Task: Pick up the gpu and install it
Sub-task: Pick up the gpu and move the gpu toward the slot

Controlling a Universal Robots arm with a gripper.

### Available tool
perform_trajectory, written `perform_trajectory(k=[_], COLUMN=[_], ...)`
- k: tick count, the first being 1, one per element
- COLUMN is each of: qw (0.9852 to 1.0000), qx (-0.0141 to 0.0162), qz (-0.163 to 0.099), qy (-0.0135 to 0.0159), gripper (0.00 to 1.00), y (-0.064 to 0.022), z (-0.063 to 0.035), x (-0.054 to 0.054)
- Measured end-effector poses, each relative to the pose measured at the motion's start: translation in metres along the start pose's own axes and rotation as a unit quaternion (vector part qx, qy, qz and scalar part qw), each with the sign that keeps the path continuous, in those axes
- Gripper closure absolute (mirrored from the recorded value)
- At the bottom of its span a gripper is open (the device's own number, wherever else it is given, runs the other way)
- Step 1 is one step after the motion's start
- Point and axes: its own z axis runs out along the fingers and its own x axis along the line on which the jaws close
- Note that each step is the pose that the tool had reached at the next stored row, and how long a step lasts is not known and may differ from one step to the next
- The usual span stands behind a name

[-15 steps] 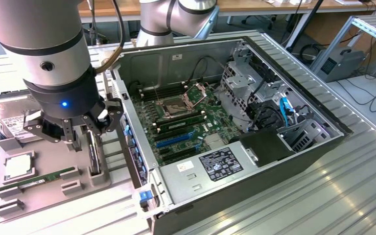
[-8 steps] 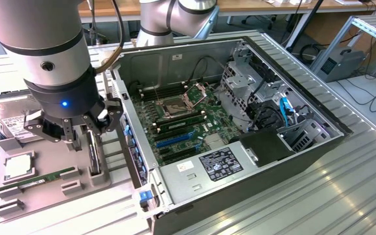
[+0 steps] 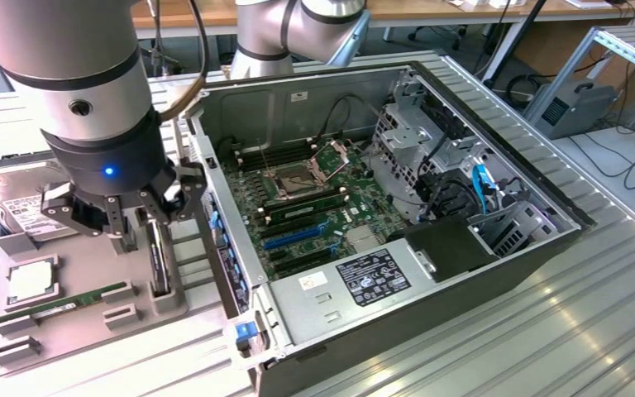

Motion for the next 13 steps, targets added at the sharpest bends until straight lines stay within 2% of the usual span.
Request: perform_trajectory(k=[13], qw=[1.0], qx=[0.0], qz=[0.0], qy=[0.0], gripper=[0.58], y=[0.0068], z=[0.0017], x=[0.0006])
